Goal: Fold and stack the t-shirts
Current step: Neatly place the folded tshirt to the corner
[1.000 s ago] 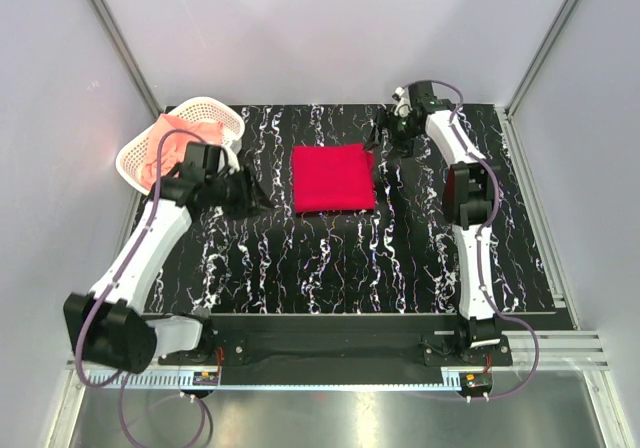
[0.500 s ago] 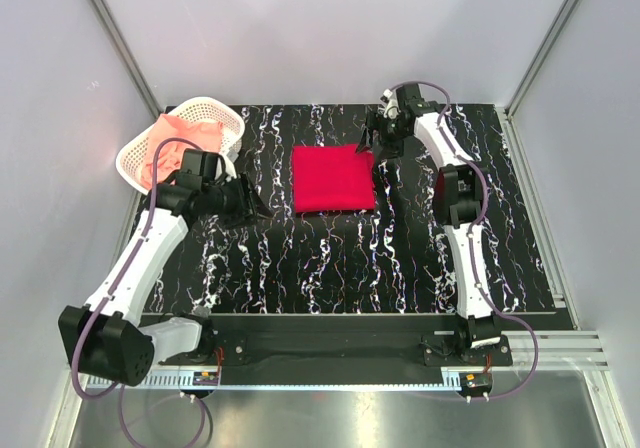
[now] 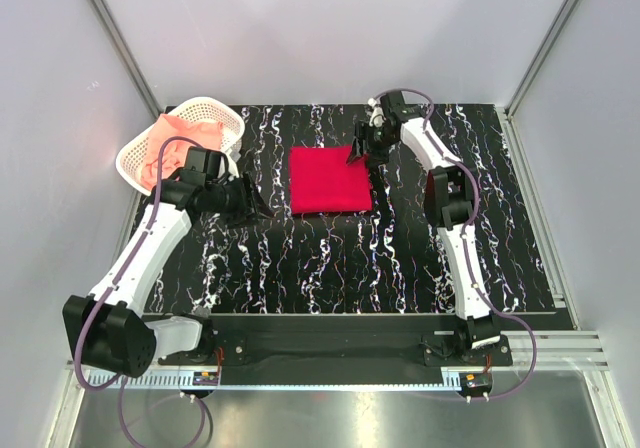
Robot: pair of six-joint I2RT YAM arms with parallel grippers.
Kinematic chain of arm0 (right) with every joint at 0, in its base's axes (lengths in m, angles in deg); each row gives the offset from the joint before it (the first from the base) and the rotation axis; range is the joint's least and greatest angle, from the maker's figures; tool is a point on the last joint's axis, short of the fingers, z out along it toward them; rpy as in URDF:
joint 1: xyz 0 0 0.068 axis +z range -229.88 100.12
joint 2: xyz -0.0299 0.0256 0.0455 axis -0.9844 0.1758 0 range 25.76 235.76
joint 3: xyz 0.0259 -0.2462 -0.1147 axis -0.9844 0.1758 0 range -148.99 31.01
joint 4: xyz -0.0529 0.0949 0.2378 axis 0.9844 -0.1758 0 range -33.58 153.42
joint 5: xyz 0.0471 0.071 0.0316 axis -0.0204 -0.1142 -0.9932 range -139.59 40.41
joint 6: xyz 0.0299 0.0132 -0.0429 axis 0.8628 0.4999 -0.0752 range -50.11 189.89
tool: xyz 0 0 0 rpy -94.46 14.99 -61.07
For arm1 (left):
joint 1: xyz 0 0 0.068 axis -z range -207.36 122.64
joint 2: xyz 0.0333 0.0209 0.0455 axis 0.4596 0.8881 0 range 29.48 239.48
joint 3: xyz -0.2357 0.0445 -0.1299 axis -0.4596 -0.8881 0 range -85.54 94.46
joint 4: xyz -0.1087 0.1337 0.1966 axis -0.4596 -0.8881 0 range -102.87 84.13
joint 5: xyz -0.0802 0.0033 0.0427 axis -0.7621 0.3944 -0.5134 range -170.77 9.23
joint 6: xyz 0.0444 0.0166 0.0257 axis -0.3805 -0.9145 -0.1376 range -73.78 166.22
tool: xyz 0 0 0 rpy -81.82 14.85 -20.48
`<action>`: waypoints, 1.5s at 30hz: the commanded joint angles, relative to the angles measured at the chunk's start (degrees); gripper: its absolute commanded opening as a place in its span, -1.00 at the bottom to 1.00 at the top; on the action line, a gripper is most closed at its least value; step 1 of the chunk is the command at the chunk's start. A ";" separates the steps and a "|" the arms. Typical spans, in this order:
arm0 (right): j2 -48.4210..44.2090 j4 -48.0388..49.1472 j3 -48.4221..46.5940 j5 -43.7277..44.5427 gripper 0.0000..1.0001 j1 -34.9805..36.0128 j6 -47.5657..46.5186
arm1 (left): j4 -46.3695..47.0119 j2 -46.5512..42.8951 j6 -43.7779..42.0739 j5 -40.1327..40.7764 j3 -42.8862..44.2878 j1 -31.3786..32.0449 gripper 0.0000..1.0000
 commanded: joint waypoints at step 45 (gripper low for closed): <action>-33.01 -21.19 40.63 44.79 -1.00 -4.17 -18.88 | 4.67 -18.10 -0.15 -4.92 -10.24 11.52 0.04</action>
